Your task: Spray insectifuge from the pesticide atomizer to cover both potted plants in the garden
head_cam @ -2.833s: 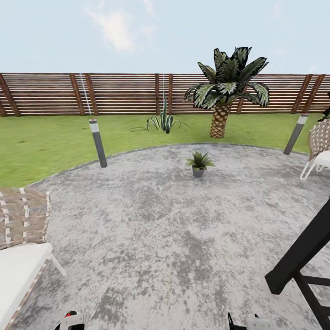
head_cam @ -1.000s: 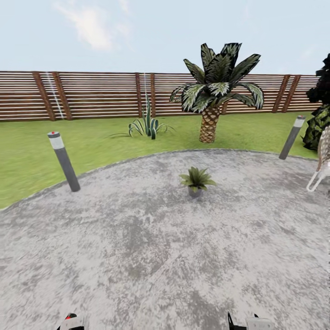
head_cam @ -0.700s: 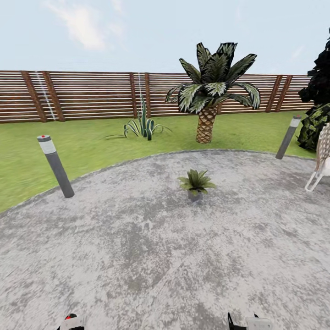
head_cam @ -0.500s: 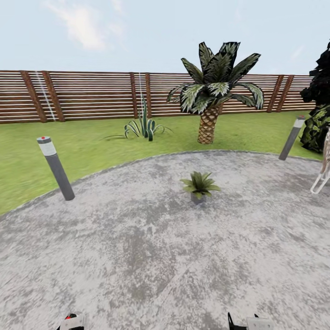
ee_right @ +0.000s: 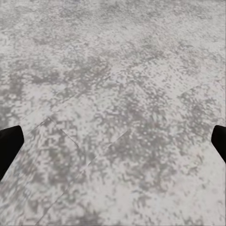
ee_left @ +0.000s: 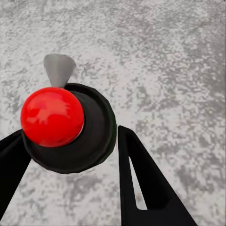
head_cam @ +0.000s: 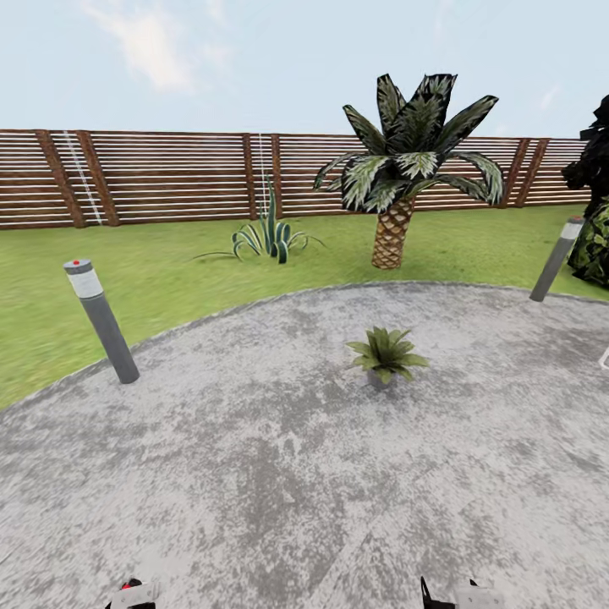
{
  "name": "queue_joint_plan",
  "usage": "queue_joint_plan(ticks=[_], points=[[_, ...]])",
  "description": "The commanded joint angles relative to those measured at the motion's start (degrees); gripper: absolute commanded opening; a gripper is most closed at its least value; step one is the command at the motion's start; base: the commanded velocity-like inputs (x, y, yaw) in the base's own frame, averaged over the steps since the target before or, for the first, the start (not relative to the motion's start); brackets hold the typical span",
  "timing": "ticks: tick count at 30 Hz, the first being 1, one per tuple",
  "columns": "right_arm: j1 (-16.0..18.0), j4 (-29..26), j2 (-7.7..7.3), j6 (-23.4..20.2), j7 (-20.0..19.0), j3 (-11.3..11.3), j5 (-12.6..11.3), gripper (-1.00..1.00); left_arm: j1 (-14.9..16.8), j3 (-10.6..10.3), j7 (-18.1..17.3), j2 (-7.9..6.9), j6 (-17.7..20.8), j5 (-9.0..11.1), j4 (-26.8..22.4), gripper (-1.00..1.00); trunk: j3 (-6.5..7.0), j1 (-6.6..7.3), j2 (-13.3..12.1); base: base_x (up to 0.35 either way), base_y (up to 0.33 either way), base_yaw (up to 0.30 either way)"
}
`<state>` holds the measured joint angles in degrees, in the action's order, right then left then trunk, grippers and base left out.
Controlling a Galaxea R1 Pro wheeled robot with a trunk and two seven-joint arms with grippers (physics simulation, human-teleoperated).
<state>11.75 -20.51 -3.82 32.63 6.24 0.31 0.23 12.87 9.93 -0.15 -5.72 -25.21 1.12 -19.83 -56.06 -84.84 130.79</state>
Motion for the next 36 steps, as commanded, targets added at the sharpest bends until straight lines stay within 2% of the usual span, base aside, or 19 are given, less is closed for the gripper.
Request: queue_joint_plan(ticks=[1, 11, 17, 28, 36], points=[[0.03, 0.03, 0.0, 0.16, 0.18, 0.04, 0.04, 1.0, 0.04, 0.04, -0.02, 0.0, -0.19, 0.11, 0.06, -1.0, -0.05, -0.02, 0.02, 0.311, 0.14, 0.0], [0.03, 0.03, 0.02, 0.13, 0.18, 0.07, 0.04, 1.0, 0.05, 0.09, -0.02, -0.07, -0.19, 0.11, 0.04, -1.0, -0.05, -0.02, 0.02, 0.315, 0.041, 0.0], [0.03, -0.02, -0.03, 0.16, 0.18, 0.03, -0.09, 1.0, 0.05, -0.06, -0.2, 0.02, -0.4, 0.27, -0.5, -1.0, -0.05, -0.02, 0.02, 0.075, 0.0, -0.008], [0.03, 0.03, -0.05, 0.15, 0.18, 0.04, -0.05, 1.0, 0.05, -0.03, -0.51, 0.01, -0.78, 0.28, -0.23, -1.0, -0.05, -0.02, 0.02, 0.004, 0.002, -0.272], [0.03, 0.03, -0.02, 0.13, 0.18, 0.04, -0.05, 1.0, 0.05, -0.09, -0.51, 0.01, -0.8, 0.2, -0.12, -1.0, -0.05, -0.02, 0.02, 0.2, 0.182, -0.293]])
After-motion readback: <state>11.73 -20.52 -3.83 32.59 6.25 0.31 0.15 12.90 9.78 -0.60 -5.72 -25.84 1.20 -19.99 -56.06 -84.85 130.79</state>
